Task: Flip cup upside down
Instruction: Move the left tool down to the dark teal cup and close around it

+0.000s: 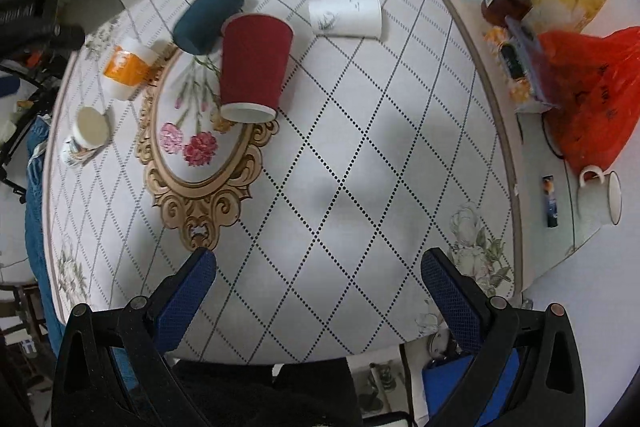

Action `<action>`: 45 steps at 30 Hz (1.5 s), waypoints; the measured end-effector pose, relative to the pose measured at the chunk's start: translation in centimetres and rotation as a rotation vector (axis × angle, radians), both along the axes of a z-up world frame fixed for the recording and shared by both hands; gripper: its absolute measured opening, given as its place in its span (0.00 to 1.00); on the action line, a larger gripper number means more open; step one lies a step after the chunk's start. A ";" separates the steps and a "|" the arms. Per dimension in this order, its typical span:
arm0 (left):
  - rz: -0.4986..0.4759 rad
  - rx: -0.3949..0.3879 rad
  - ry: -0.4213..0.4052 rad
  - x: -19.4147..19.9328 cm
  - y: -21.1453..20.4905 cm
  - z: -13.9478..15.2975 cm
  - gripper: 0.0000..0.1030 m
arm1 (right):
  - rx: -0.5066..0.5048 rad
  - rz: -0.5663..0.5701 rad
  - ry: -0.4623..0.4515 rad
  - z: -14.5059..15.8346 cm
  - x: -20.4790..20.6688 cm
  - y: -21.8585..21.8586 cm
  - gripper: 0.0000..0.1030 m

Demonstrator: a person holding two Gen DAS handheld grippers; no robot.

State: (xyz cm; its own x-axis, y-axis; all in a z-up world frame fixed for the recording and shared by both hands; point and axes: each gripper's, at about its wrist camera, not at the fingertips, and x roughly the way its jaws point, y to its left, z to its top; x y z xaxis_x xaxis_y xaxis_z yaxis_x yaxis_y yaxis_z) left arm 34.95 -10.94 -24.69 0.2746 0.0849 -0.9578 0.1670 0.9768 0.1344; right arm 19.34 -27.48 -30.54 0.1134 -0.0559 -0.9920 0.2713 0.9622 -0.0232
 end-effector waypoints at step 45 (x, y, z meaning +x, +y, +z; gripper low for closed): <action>-0.374 0.181 0.280 17.1 -10.0 -17.1 0.95 | -0.050 -0.078 0.296 -12.7 7.8 -3.4 1.00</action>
